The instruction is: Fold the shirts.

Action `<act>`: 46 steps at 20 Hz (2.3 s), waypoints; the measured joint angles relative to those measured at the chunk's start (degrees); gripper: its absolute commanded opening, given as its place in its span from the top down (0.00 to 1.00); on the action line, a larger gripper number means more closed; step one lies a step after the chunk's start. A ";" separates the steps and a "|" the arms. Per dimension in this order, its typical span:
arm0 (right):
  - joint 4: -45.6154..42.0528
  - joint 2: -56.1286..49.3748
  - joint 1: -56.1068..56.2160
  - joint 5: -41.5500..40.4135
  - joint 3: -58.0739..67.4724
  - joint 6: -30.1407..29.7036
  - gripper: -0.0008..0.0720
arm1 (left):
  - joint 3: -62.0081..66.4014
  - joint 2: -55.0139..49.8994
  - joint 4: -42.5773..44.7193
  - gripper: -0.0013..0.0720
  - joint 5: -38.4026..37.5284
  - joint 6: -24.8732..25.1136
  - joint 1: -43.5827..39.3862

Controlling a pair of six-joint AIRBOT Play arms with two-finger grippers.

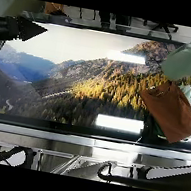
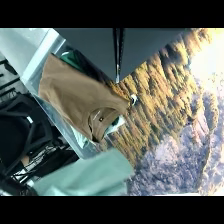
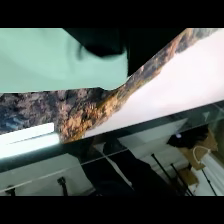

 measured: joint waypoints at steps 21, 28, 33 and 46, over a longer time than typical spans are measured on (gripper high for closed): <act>-39.28 19.61 -5.33 46.16 -22.47 40.11 0.96 | 0.00 -3.10 0.24 0.96 -3.93 0.17 -10.45; -46.84 21.18 -5.33 45.11 -42.36 40.39 0.33 | -0.02 -5.14 0.17 0.96 -9.33 0.02 -11.19; -36.65 20.61 -5.22 43.74 -34.29 39.32 0.38 | 0.26 -5.03 -0.22 0.96 -10.12 -0.02 -10.51; -21.27 40.65 21.38 20.44 -53.57 27.28 0.96 | -24.83 15.76 9.01 0.96 -4.04 -2.45 -14.69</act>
